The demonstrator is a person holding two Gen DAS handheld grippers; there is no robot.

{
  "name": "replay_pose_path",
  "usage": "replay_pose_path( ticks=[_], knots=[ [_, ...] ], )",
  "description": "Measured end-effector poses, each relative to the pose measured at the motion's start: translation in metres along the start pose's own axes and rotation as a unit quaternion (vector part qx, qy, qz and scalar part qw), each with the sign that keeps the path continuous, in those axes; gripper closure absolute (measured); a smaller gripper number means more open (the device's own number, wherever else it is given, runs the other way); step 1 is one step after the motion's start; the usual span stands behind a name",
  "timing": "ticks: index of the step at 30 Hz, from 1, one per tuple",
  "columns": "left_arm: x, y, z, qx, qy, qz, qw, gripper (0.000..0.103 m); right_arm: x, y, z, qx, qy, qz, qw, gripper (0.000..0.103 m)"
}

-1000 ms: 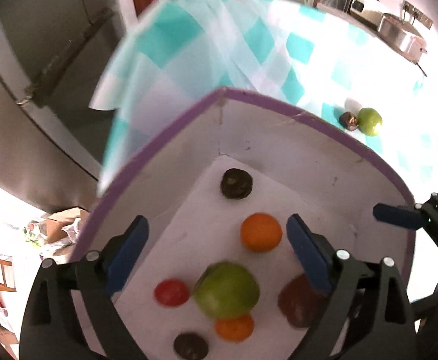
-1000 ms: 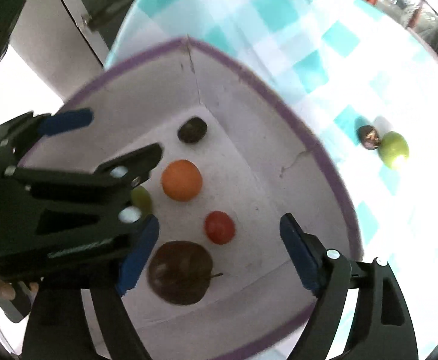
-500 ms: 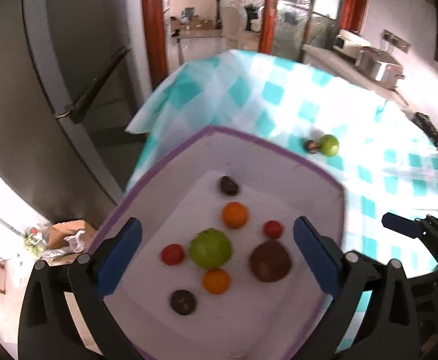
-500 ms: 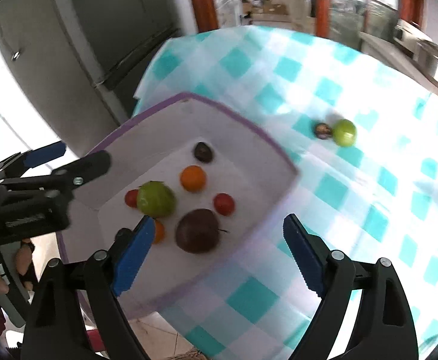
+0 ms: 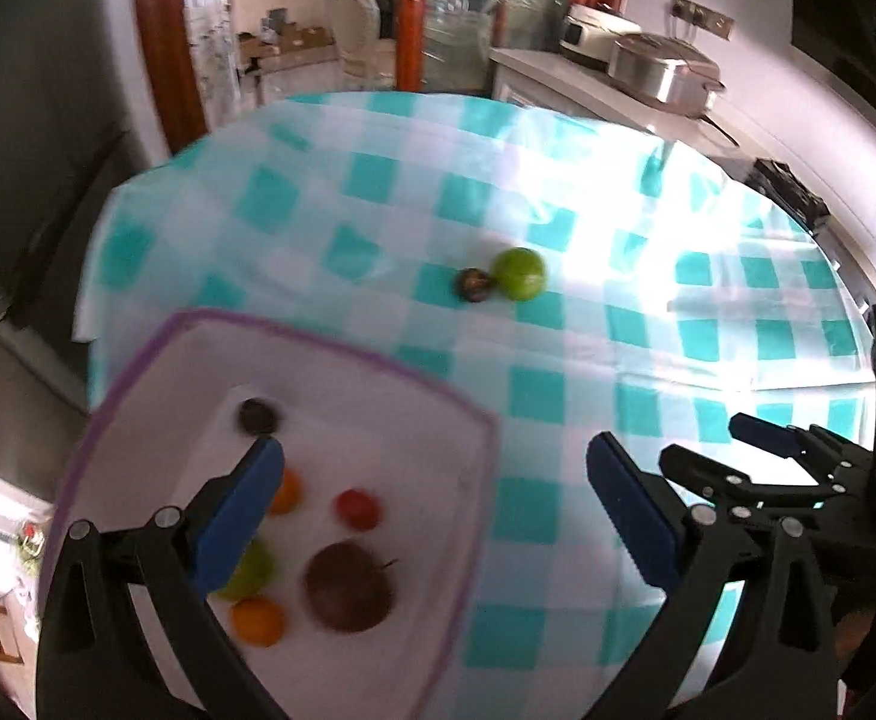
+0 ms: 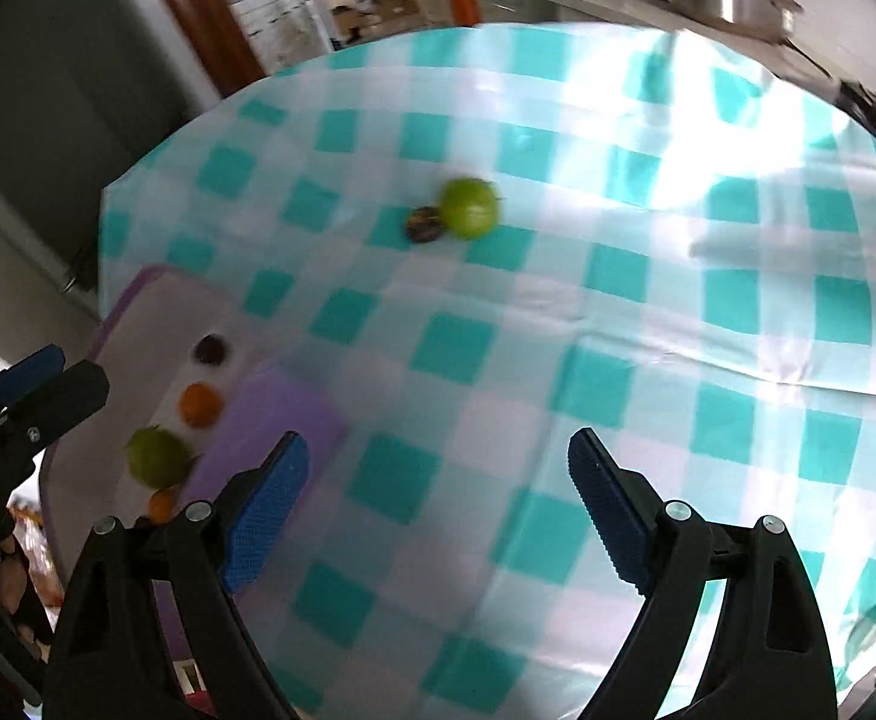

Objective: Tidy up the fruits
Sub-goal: 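Move both open tools back toward the green fruit and chestnut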

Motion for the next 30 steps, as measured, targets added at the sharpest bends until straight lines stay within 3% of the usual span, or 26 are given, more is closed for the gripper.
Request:
replay_pose_path(
  ticks=[9, 14, 16, 18, 20, 25, 30],
  knots=[
    [0.082, -0.046, 0.076, -0.031, 0.048, -0.007, 0.9983, 0.002, 0.09, -0.03, 0.051, -0.035, 0.021, 0.022, 0.999, 0.017],
    [0.11, -0.034, 0.104, 0.004, 0.083, -0.029, 0.9961, 0.002, 0.109, -0.049, 0.091, -0.036, 0.021, -0.014, 0.999, 0.017],
    [0.124, -0.017, 0.116, 0.011, 0.086, 0.001, 0.9962, 0.002, 0.106, -0.057, 0.107, -0.033, 0.015, -0.041, 0.999, 0.017],
    [0.129, 0.005, 0.126, 0.038, 0.06, 0.026, 0.9971, 0.002, 0.101, -0.066, 0.129, -0.038, 0.019, -0.077, 0.996, 0.018],
    [0.134, 0.029, 0.146, -0.003, 0.052, 0.055, 0.9971, 0.002, 0.091, -0.08, 0.143, -0.028, -0.005, -0.099, 0.995, 0.018],
    [0.125, 0.063, 0.166, -0.04, 0.034, 0.059, 0.9969, 0.002, 0.056, -0.109, 0.171, -0.005, -0.045, -0.169, 0.985, 0.017],
    [0.121, 0.081, 0.181, -0.066, 0.018, 0.065, 0.9956, 0.002, 0.02, -0.127, 0.204, -0.006, -0.053, -0.23, 0.972, 0.017]
  ],
)
Point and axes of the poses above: each gripper's, at about its wrist camera, not at the fingertips, and z roughly the way its jaws point, x to its right, y to its underside, the point moved 4 cm from there along z, roughly the way its jaws point
